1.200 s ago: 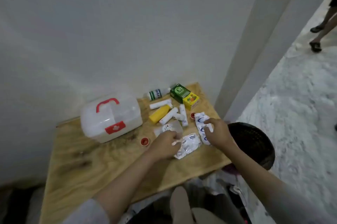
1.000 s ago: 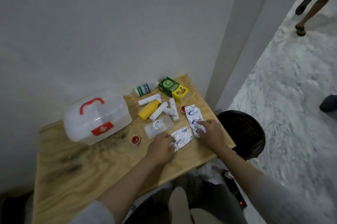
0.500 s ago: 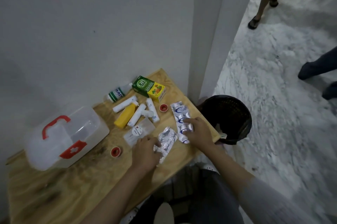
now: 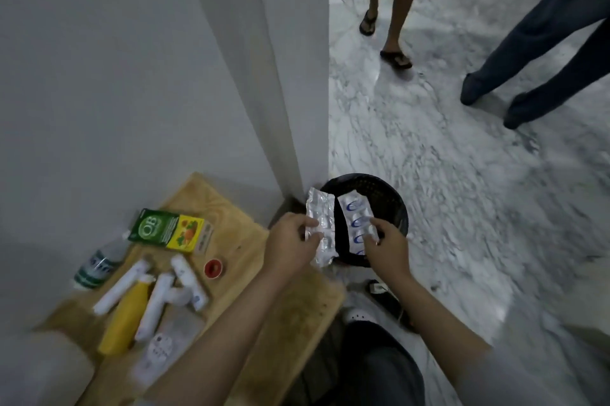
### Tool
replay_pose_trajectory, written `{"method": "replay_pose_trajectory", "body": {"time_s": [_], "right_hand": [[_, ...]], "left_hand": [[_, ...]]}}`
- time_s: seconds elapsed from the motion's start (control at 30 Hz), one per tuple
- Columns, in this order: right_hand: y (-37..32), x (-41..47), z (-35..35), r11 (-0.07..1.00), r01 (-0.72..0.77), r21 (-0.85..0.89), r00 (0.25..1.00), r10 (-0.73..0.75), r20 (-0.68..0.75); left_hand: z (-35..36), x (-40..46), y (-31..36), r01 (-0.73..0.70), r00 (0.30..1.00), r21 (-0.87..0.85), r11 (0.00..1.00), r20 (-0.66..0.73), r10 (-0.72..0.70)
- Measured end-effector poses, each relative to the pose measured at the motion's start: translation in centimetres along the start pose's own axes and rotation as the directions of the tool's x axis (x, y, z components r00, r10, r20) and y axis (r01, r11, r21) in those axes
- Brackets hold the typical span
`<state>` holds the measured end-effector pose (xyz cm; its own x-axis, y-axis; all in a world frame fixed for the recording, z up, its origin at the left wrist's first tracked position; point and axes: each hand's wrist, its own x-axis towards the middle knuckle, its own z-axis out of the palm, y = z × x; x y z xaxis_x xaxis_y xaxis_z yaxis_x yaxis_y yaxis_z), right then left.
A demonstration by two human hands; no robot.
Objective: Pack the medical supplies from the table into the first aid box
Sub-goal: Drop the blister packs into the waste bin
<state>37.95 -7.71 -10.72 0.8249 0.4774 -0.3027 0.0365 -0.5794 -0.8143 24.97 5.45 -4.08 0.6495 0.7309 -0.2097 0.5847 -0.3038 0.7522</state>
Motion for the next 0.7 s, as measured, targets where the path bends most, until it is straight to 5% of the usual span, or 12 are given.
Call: {"method": "replay_pose_trajectory", "body": {"time_s": [0.37, 0.7], "right_hand": [[11.0, 13.7, 3.4, 0.950, -0.257, -0.175, 0.953, 0.279, 0.121], [14.0, 16.8, 5.0, 0.916, -0.269, -0.297, 0.922, 0.334, 0.196]], "left_hand": [[16.9, 16.0, -3.4, 0.112, 0.909, 0.333, 0.936, 0.345, -0.232], [18.5, 19.4, -7.4, 0.062, 0.784, 0.527, 0.848, 0.499, -0.368]]}}
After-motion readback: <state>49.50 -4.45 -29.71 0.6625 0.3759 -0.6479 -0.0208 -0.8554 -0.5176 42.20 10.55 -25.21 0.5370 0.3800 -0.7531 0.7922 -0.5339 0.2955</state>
